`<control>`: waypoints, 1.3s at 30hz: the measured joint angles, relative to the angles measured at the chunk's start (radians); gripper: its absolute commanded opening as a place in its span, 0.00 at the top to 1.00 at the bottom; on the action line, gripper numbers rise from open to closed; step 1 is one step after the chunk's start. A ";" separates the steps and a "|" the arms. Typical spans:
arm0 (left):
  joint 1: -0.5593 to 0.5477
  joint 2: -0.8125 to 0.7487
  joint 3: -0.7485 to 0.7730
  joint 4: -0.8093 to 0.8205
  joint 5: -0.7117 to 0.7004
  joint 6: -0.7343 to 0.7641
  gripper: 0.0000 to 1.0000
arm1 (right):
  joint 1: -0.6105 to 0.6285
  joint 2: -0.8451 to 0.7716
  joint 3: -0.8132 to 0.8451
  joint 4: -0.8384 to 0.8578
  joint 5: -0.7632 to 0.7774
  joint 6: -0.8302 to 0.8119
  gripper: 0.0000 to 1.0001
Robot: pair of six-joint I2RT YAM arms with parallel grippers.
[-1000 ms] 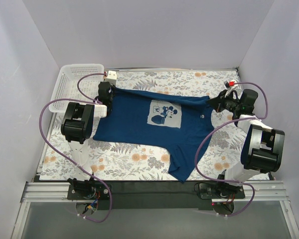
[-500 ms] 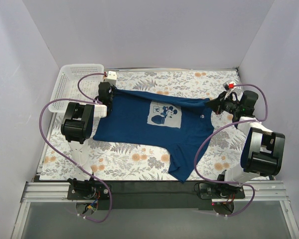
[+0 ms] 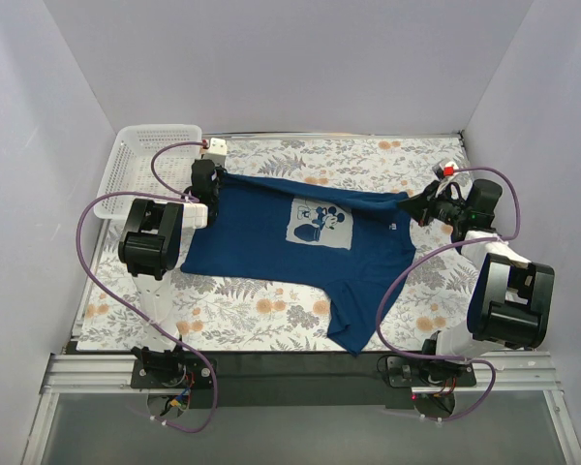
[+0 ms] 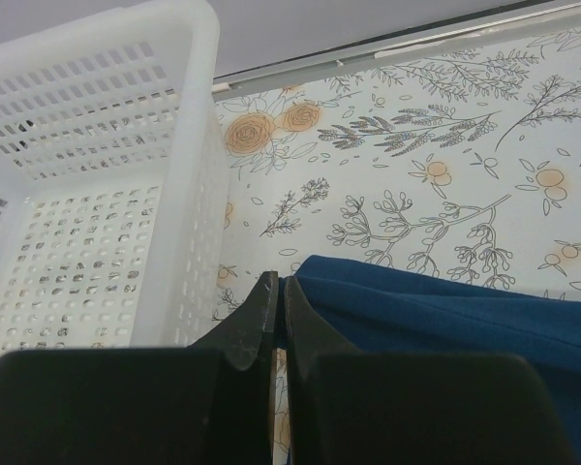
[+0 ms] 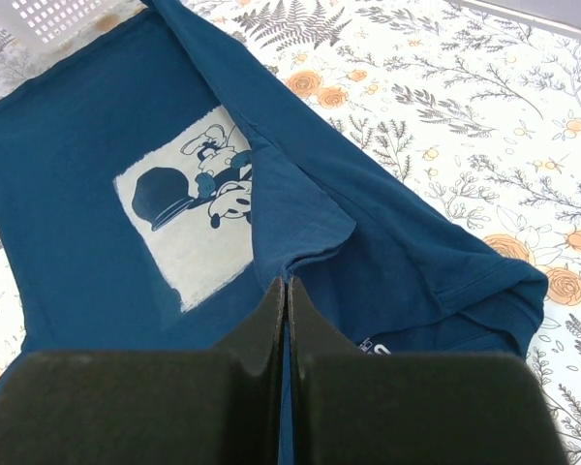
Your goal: Fold and stack the t-shirts
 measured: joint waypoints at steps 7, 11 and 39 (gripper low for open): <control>0.000 0.000 -0.005 0.003 0.001 0.013 1.00 | 0.000 -0.008 0.000 0.000 0.003 -0.005 0.99; 0.000 0.000 -0.014 0.005 0.002 0.018 1.00 | 0.000 -0.008 0.000 0.000 0.010 -0.006 0.99; 0.000 0.000 -0.035 0.001 0.019 0.022 1.00 | 0.000 0.000 0.000 -0.006 0.033 -0.006 0.99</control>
